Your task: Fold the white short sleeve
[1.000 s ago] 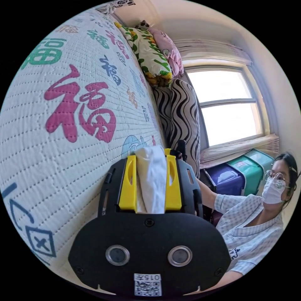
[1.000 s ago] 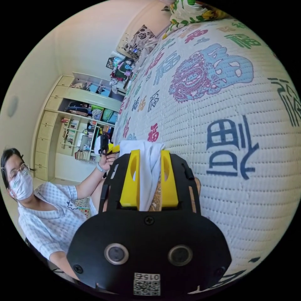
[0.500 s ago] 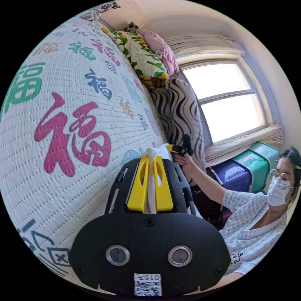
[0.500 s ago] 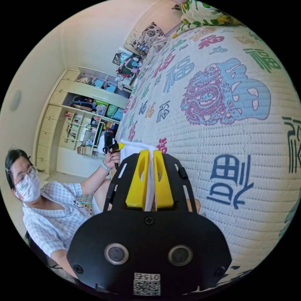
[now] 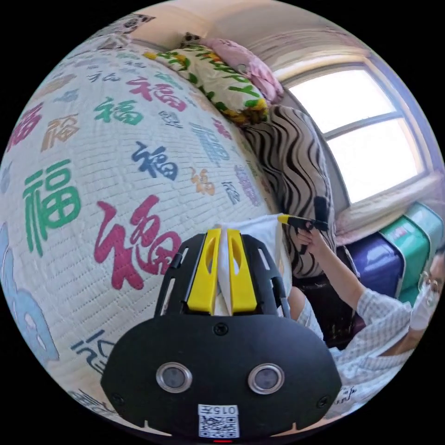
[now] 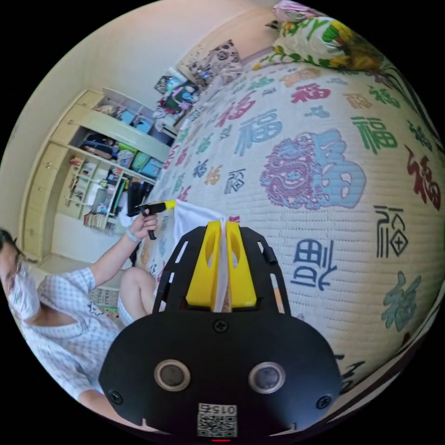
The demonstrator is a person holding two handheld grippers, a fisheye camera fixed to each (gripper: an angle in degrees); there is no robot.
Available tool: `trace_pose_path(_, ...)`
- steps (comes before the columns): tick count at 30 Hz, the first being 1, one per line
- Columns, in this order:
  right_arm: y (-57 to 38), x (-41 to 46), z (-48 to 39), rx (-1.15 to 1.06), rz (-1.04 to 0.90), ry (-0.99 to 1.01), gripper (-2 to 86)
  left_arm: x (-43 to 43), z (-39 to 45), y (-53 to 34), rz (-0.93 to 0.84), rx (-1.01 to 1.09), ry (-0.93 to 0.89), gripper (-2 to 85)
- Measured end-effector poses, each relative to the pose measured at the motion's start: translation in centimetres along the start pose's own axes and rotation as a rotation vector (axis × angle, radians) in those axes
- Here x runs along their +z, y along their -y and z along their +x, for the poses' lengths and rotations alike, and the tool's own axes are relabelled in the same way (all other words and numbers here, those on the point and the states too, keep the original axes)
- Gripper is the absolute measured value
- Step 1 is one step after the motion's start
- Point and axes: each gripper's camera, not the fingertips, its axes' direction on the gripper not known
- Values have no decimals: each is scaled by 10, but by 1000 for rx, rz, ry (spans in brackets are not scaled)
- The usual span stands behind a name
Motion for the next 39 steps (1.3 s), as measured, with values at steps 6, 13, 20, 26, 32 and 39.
trace_pose_path(6,-31,0,-21,59,14,-199,79,-11,44,-42,45,-87,5,97)
trace_pose_path(13,-126,51,-90,-125,-164,-85,53,74,165,-112,-430,298,245,83)
trace_pose_path(20,-154,99,-95,-85,-318,-217,0,142,183,-126,-714,373,474,49)
trace_pose_path(26,-153,90,-79,-30,-361,-65,5,153,187,-120,-816,342,473,50)
trace_pose_path(32,-140,21,-35,57,33,71,85,88,145,-68,-440,137,192,91)
trace_pose_path(39,-88,12,24,159,167,47,119,54,43,-28,44,-151,-28,131)
